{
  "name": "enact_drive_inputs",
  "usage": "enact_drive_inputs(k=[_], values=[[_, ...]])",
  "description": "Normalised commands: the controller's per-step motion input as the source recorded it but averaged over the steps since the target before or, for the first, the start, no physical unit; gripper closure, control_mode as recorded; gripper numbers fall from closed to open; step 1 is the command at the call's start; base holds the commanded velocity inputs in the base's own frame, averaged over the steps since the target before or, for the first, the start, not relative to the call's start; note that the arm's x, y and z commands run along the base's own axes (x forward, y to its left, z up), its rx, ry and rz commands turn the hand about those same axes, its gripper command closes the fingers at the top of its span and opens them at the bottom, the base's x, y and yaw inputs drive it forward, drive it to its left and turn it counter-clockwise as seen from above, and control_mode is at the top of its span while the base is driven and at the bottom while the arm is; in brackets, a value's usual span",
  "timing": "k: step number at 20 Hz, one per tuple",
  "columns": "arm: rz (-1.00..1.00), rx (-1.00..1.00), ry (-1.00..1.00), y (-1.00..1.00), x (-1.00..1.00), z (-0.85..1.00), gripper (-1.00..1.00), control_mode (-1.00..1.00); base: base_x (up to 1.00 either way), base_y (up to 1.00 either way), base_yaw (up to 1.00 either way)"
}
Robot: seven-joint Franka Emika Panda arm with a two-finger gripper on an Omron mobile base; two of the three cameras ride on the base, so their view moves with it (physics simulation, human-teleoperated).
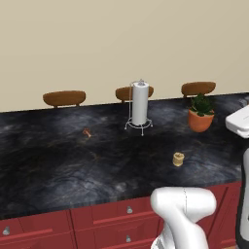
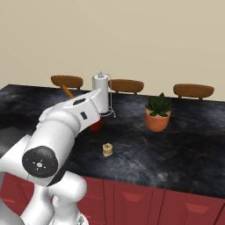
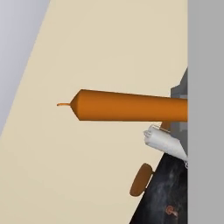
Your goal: Pick the candle and candle from the dining table and place them in the open cabinet. Close the cabinet after placing the objects.
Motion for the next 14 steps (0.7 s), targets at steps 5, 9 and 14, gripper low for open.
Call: enact_drive_inputs(k=[5, 9, 14], values=[[-0.01, 0.0, 0.0, 0.01, 0.03, 0.0, 1.0, -1.0, 0.0, 0.0, 0.0], [0.0, 0.0, 0.0, 0.0, 0.0, 0.0, 1.0, -1.0, 0.0, 0.0, 0.0], [0.0, -0.01, 0.0, 0.0, -0.04, -0.02, 1.0, 1.0, -0.2, 0.0, -0.01]])
